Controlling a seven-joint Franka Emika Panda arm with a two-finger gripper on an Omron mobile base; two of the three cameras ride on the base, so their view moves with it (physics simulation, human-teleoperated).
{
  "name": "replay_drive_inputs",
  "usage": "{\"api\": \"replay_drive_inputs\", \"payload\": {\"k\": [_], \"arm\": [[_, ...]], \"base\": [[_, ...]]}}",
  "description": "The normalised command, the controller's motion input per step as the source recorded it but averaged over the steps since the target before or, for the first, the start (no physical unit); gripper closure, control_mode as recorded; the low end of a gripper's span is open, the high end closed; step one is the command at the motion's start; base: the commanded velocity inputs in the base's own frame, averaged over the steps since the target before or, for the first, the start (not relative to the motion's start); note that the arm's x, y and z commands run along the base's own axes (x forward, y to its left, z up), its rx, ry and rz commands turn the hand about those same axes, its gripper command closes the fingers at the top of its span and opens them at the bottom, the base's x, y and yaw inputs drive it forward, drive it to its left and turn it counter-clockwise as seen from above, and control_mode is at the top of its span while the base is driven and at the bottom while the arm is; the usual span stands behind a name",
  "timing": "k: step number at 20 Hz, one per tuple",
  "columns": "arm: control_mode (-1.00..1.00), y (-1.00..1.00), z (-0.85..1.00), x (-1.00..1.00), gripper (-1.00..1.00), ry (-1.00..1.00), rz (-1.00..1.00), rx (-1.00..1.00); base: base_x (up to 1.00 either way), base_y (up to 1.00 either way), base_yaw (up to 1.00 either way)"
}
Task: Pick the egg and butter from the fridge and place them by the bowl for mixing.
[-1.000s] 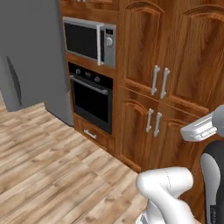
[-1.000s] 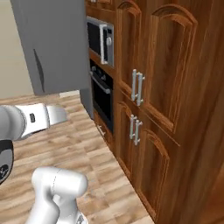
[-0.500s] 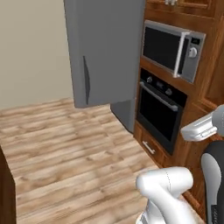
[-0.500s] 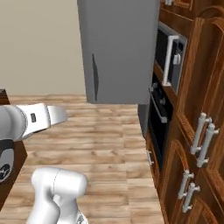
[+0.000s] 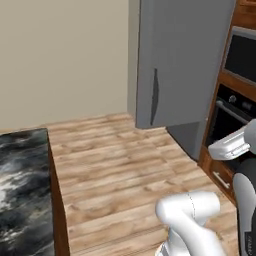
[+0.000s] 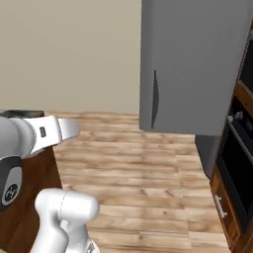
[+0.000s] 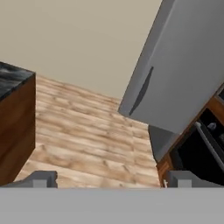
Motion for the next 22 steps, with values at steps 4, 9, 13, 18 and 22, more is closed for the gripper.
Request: {"api": "replay_drive_inputs", "payload": {"k": [4,9,13,18,22], "arm": [[1.0,0.0,0.0,0.0,-1.0,0.0,0.0,0.0],[1.0,0.0,0.0,0.0,-1.0,0.0,0.0,0.0],[1.0,0.0,0.0,0.0,-1.0,0.0,0.0,0.0],[1.0,0.0,0.0,0.0,-1.0,0.0,0.0,0.0],[1.0,0.0,0.0,0.0,-1.0,0.0,0.0,0.0]], "base": [[0.68,0.66,-0.09],[1.0,0.43,-0.03],[1.0,0.63,0.0],[0.91,0.96,0.01],[0.92,0.83,0.0]]}}
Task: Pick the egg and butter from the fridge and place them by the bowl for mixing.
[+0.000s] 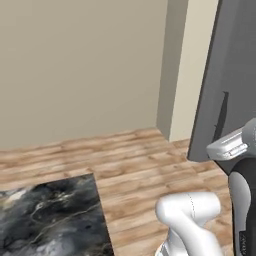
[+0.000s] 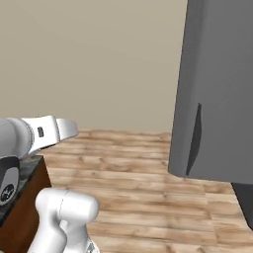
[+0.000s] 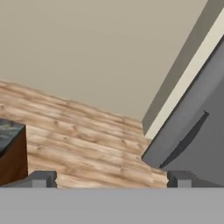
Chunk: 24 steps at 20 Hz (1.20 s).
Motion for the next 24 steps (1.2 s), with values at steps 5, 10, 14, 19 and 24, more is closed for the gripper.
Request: {"api": "replay_drive_inputs", "payload": {"k": [5,10,14,19,24], "arm": [[1.0,0.0,0.0,0.0,-1.0,0.0,0.0,0.0],[1.0,0.0,0.0,0.0,-1.0,0.0,0.0,0.0],[1.0,0.0,0.0,0.0,-1.0,0.0,0.0,0.0],[1.0,0.0,0.0,0.0,-1.0,0.0,0.0,0.0],[1.0,0.0,0.0,0.0,-1.0,0.0,0.0,0.0]], "base": [[1.0,0.37,0.03],[1.0,0.0,0.26],[1.0,0.23,0.03],[1.0,0.01,-0.01],[1.0,0.07,-0.26]]}}
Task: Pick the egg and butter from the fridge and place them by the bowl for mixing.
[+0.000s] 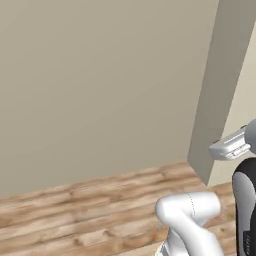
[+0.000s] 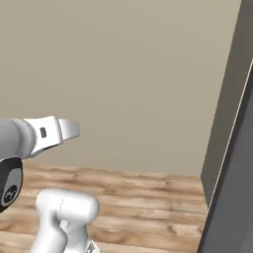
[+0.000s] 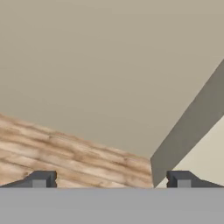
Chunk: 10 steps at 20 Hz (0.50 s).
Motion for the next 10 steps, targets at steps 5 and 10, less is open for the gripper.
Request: {"api": "replay_drive_inputs", "payload": {"k": [5,10], "arm": [[1.0,0.0,0.0,0.0,-1.0,0.0,0.0,0.0],[1.0,0.0,0.0,0.0,-1.0,0.0,0.0,0.0]], "base": [[0.91,0.28,-0.73],[0.49,0.01,-0.93]]}}
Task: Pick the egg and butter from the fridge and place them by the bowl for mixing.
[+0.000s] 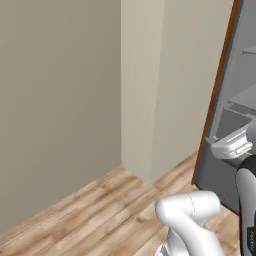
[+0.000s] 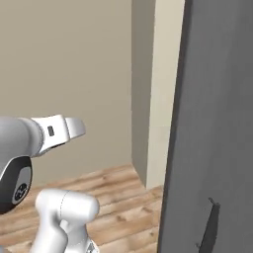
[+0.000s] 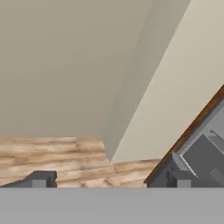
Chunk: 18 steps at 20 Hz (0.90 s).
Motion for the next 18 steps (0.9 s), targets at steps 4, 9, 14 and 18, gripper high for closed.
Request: {"api": "replay_drive_inputs", "payload": {"k": [4,9,14,18], "arm": [[1.0,0.0,0.0,0.0,-1.0,0.0,0.0,0.0],[1.0,0.0,0.0,0.0,-1.0,0.0,0.0,0.0],[1.0,0.0,0.0,0.0,-1.0,0.0,0.0,0.0],[1.0,0.0,0.0,0.0,-1.0,0.0,0.0,0.0]], "base": [[0.69,0.34,-0.83],[1.0,0.98,-0.52],[0.79,0.43,-0.65],[0.76,0.08,-0.75]]}}
